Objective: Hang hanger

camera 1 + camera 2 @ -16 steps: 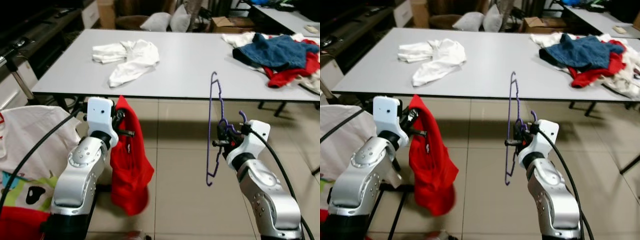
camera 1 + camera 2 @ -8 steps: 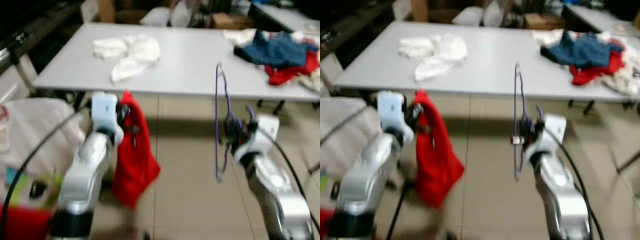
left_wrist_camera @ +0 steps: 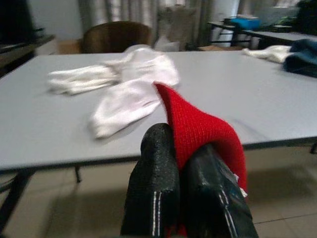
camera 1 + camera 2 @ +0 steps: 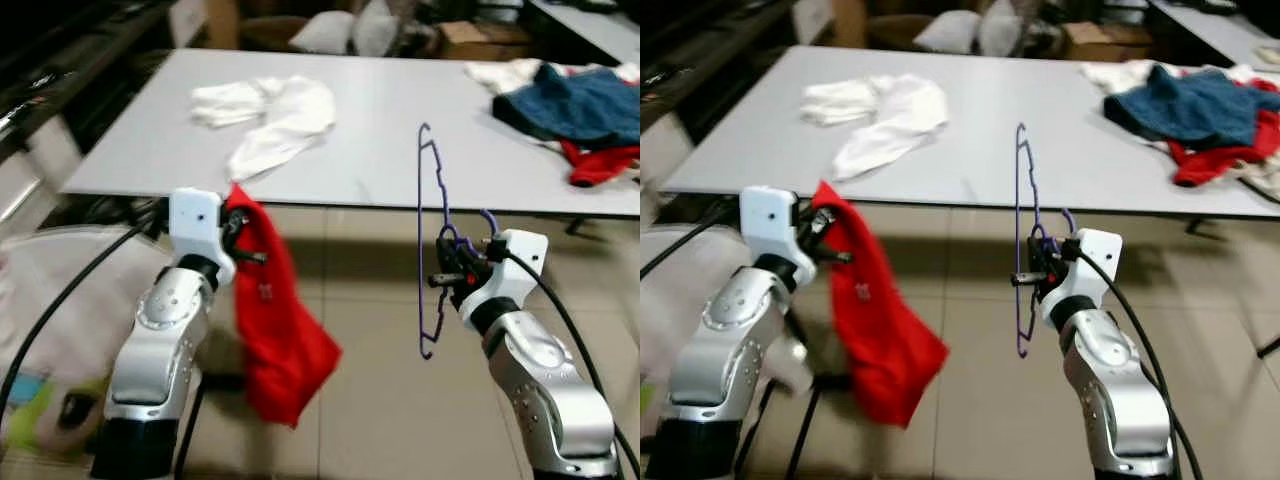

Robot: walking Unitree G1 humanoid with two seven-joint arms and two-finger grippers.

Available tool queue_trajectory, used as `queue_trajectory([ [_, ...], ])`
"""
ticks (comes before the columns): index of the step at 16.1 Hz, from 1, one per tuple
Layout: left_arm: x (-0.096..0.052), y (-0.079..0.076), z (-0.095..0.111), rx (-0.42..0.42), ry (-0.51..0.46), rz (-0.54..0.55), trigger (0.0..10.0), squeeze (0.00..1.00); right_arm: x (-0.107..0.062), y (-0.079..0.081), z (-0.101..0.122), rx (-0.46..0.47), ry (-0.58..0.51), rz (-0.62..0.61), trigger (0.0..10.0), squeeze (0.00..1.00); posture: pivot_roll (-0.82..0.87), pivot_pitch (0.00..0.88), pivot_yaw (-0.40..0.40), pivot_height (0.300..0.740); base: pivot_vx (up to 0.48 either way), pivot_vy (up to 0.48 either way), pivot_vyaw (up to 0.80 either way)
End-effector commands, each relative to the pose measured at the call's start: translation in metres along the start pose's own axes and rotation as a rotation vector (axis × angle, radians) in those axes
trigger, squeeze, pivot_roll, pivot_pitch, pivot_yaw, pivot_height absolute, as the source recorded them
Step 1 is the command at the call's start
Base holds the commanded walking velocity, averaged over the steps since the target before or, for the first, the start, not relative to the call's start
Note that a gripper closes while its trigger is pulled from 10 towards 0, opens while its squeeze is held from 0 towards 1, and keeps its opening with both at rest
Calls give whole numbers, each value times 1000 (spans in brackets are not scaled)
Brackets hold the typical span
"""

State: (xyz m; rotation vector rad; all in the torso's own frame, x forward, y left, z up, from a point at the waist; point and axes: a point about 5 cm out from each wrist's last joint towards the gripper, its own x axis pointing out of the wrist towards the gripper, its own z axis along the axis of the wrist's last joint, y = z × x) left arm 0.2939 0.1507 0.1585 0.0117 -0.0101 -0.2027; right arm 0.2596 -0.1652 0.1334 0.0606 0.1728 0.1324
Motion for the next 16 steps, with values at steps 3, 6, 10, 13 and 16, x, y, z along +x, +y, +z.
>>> queue_trajectory([
  [3,1,-14,5,-1,-33,-42,10000,0,-2,-11,2,-16,-4,-34,10000,0,55,0,-9,740,379,0,0],
  [6,1,-14,5,1,-33,-51,10000,0,-2,-11,2,-21,-3,-27,10000,0,56,0,-10,740,379,0,0],
  [10,1,-16,6,1,-33,-61,10000,0,-2,-17,4,-39,-7,-34,10000,0,55,0,-4,740,381,0,0],
  [13,3,-17,6,2,-34,-75,10000,0,-3,-21,6,-57,-13,-27,10000,0,54,0,1,740,390,0,0],
  [16,9,-14,19,8,-70,-78,10000,0,-10,-22,24,-125,-61,178,10000,0,62,0,-3,740,394,0,0],
])
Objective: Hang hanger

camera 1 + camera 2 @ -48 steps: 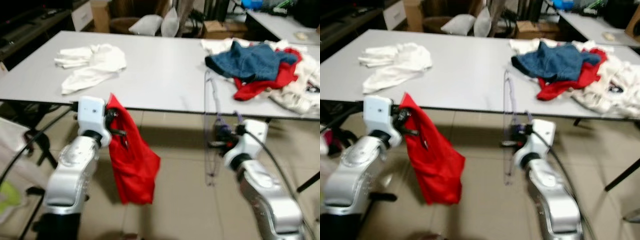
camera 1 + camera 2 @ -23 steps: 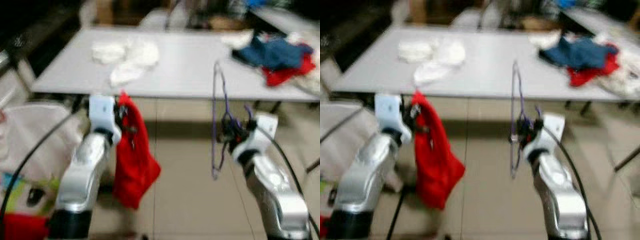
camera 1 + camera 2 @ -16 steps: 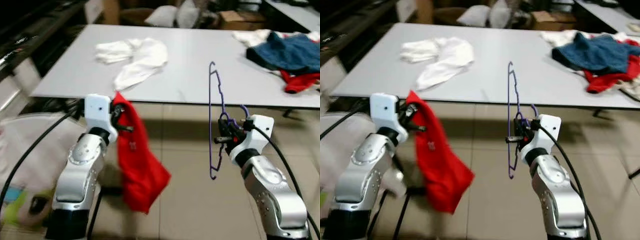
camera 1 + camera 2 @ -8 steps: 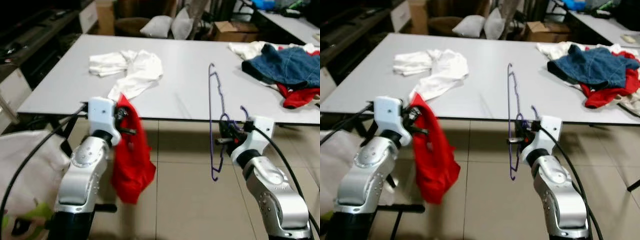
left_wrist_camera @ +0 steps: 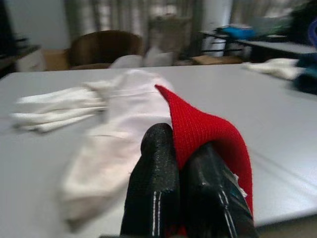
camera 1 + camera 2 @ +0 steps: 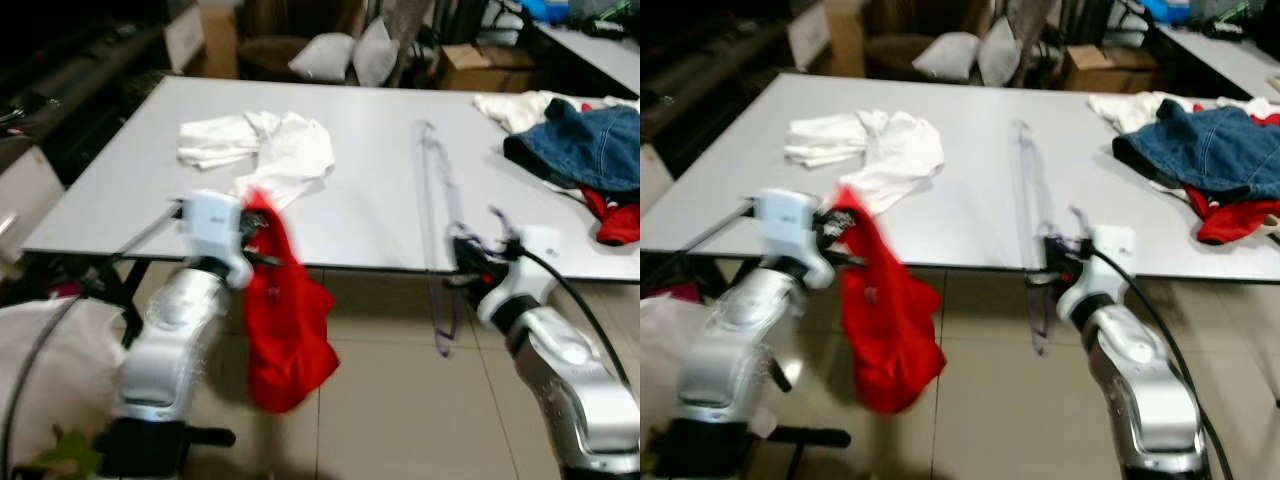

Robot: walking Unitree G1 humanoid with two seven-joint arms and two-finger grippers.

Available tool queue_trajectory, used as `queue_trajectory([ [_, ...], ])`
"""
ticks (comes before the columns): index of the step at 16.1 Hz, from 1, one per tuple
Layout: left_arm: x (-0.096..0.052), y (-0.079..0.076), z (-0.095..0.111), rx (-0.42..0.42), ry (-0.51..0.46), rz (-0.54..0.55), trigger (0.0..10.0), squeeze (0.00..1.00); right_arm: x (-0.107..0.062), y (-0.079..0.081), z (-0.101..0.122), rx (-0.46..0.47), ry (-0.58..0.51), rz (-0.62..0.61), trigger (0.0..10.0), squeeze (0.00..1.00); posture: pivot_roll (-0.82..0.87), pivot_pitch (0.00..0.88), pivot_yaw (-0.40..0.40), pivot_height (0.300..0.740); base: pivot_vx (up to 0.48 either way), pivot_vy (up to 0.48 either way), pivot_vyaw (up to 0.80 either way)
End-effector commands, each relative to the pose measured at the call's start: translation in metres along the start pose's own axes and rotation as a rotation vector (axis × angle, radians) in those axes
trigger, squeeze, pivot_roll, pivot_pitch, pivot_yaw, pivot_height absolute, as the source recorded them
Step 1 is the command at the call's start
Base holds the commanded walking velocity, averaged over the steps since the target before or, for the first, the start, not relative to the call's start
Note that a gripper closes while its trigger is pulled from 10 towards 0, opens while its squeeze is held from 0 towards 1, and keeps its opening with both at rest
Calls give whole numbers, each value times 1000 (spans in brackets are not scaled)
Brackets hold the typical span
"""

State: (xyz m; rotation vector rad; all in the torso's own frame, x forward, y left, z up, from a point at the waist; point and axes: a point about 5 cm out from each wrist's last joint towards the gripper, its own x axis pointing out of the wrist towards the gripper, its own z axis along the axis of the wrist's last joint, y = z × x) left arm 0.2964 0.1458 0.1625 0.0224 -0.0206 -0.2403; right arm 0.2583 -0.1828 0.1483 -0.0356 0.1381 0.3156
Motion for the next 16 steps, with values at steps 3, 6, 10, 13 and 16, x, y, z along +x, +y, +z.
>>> queue_trajectory([
  [3,28,1,41,-5,-129,-54,10000,0,-31,-9,38,-128,-89,334,10000,0,70,0,-6,740,398,0,0],
  [6,55,12,69,69,-170,-107,10000,0,-62,-15,54,-159,-29,595,10000,0,72,0,-10,740,406,0,0],
  [10,83,16,110,155,-233,-186,10000,0,-88,-9,39,-215,187,863,10000,0,77,0,-9,740,407,0,0],
  [13,91,15,124,173,-259,-235,10000,0,-88,-12,35,-242,256,880,10000,0,80,0,-13,740,409,0,0],
  [16,93,5,130,168,-279,-299,10000,0,-80,-10,32,-283,267,867,10000,0,81,0,-15,740,406,0,0],
])
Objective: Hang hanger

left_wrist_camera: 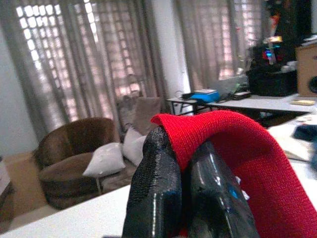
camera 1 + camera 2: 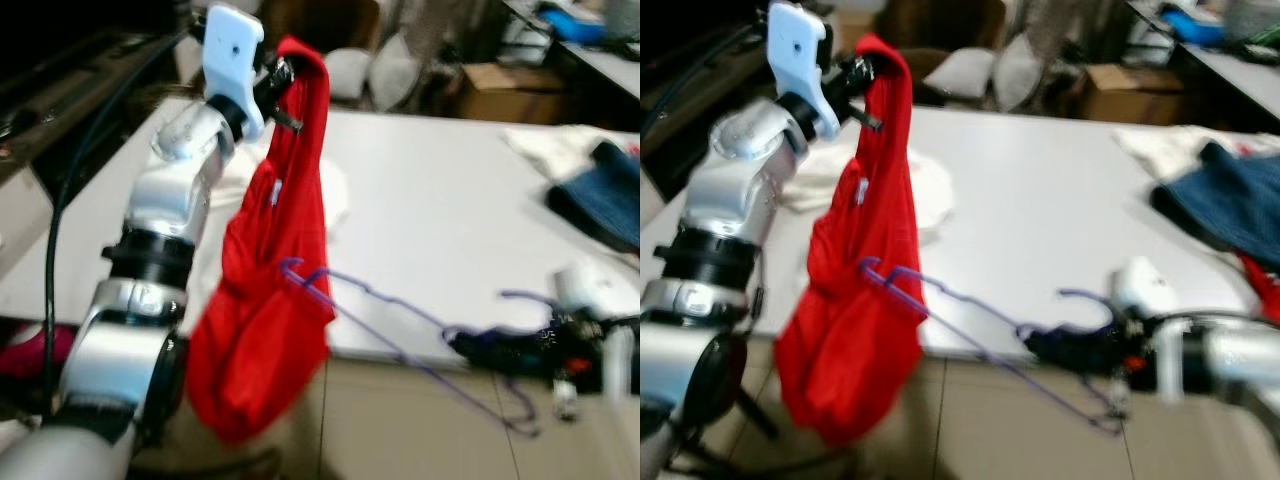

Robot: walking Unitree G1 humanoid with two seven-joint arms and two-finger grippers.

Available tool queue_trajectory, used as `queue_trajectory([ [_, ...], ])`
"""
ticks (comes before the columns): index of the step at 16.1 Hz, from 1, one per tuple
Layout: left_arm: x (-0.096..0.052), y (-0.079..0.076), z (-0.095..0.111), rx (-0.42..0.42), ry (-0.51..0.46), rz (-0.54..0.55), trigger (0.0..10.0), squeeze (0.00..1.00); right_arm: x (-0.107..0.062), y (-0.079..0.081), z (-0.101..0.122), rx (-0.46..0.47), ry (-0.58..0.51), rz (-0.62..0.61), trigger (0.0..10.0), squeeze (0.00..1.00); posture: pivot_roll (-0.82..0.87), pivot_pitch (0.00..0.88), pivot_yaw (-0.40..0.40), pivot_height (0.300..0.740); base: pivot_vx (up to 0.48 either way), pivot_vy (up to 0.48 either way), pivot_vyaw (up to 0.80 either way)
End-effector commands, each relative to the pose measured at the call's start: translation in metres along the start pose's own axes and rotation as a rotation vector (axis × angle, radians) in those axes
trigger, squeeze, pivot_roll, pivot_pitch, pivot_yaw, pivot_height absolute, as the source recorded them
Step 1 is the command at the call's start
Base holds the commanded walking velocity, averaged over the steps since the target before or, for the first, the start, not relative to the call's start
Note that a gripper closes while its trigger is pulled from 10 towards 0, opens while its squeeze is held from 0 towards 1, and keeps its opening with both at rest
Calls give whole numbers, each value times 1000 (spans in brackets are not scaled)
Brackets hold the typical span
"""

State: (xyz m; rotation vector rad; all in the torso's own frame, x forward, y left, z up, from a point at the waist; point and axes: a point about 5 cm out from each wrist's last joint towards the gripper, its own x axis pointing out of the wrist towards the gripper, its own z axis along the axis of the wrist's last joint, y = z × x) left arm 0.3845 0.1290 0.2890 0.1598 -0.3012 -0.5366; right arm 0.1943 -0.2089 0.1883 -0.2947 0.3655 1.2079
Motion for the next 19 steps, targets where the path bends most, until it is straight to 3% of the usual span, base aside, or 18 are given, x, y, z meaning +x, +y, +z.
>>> queue_trajectory([
  [1,7,-15,7,-8,-38,-71,10000,0,2,-9,-4,-19,43,-68,10000,0,83,0,-18,740,405,0,0],
  [4,8,-33,13,-26,-70,-145,10000,0,18,-19,-6,-50,65,-89,10000,0,83,0,-22,740,405,0,0],
  [9,0,-32,20,-55,-87,-134,10000,0,33,-29,-1,-92,58,-98,10000,0,86,0,-34,740,138,0,0],
  [13,-16,-43,30,-63,-124,-234,10000,0,43,-49,4,-132,81,-130,10000,0,87,0,-42,740,0,0,0],
  [14,-21,-46,38,-86,-157,-275,10000,0,47,-76,12,-155,88,-268,10000,0,88,0,-47,740,0,0,0],
  [17,-25,-48,51,-107,-210,-316,10000,0,48,-105,38,-199,40,-402,10000,0,91,0,-51,740,0,0,0],
  [19,-30,-42,83,-180,-369,-320,10000,0,23,-161,107,-356,-100,-812,10000,0,100,0,-66,740,0,0,0],
])
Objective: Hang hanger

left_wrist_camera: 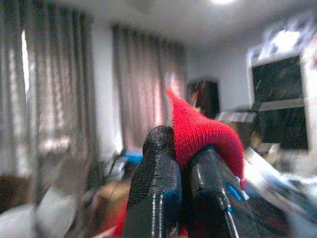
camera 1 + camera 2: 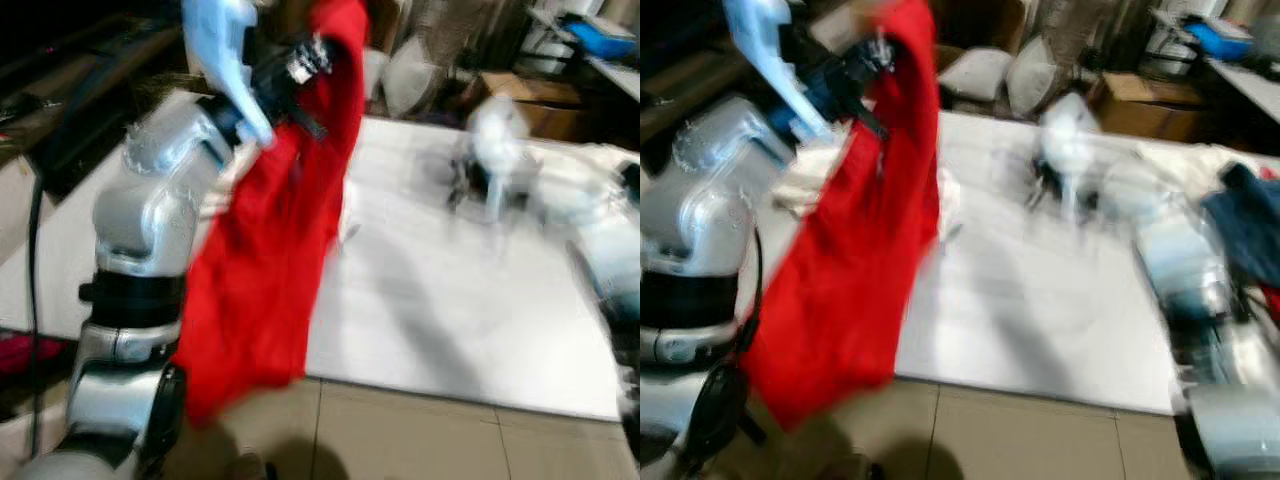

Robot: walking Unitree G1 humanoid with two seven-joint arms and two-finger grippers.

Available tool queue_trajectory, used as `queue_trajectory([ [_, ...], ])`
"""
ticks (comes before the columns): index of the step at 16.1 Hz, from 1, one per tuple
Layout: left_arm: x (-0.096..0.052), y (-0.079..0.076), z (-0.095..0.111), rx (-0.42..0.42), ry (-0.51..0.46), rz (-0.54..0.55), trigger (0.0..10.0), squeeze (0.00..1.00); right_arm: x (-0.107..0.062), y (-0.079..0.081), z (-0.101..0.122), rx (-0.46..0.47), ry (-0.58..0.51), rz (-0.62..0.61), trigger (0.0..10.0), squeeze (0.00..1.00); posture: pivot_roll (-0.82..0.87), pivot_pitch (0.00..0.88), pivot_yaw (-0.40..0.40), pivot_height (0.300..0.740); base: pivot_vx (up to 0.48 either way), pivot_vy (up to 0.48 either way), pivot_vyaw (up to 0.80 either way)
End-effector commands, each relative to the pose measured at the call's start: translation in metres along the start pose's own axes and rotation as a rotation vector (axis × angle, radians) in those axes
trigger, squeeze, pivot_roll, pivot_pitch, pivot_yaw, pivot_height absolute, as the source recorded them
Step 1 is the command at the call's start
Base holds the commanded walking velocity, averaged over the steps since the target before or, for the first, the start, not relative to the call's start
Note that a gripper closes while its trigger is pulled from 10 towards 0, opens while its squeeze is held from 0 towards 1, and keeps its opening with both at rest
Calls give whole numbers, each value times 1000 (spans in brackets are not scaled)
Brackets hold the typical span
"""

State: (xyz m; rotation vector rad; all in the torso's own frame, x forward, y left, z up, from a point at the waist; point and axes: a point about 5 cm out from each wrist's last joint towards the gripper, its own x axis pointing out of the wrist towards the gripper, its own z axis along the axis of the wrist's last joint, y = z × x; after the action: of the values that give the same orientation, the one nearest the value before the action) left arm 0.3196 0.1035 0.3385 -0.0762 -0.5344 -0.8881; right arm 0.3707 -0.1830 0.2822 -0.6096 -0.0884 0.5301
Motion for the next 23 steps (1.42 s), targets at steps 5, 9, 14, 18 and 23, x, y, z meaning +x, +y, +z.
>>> queue_trajectory([
  [5,-3,5,44,21,-195,30,10000,0,-18,-68,73,38,-476,-415,10000,0,109,0,-90,740,0,0,0],
  [9,-7,20,-2,37,21,269,10000,0,6,27,-15,15,-246,90,10000,0,108,0,-78,740,0,0,0],
  [14,-59,19,-117,103,537,531,10000,0,-56,99,-84,68,-24,447,10000,0,77,0,-30,740,0,0,0],
  [18,-76,27,-125,160,599,577,10000,0,-94,93,-78,63,14,521,10000,0,69,0,-3,740,0,0,0],
  [23,-132,16,-128,50,750,391,10000,1000,-127,80,-68,115,73,544,10000,0,78,0,-8,740,0,0,0],
])
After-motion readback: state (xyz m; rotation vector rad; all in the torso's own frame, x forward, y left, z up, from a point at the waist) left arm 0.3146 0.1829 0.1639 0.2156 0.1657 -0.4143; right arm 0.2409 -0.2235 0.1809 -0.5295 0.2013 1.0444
